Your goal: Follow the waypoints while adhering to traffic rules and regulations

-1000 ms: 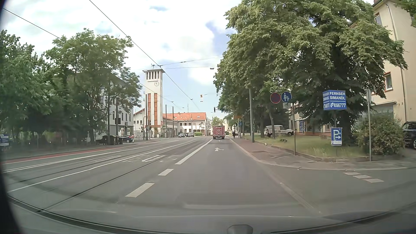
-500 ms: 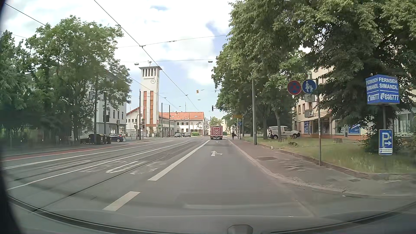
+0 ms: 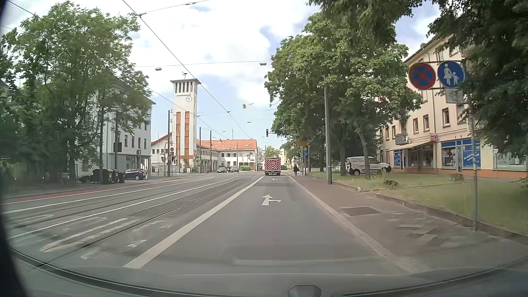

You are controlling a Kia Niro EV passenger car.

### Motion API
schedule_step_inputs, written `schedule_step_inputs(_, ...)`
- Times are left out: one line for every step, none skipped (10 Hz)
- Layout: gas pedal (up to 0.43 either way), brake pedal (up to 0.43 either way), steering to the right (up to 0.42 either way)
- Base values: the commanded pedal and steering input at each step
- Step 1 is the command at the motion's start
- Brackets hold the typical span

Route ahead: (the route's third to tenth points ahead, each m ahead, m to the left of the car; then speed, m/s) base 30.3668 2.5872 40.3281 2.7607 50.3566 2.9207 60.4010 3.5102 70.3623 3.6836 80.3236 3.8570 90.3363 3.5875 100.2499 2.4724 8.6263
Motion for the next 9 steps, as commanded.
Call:
schedule_step_inputs(0.118, 0.024, -0.005)
schedule_step_inputs(0.118, 0.024, -0.005)
schedule_step_inputs(0.118, 0.024, -0.004)
schedule_step_inputs(0.11, 0.024, -0.004)
schedule_step_inputs(0.11, 0.024, -0.004)
schedule_step_inputs(0.11, 0.024, -0.004)
schedule_step_inputs(0.098, 0.024, -0.004)
schedule_step_inputs(0.098, 0.024, -0.004)
schedule_step_inputs(0.067, 0.024, -0.004)
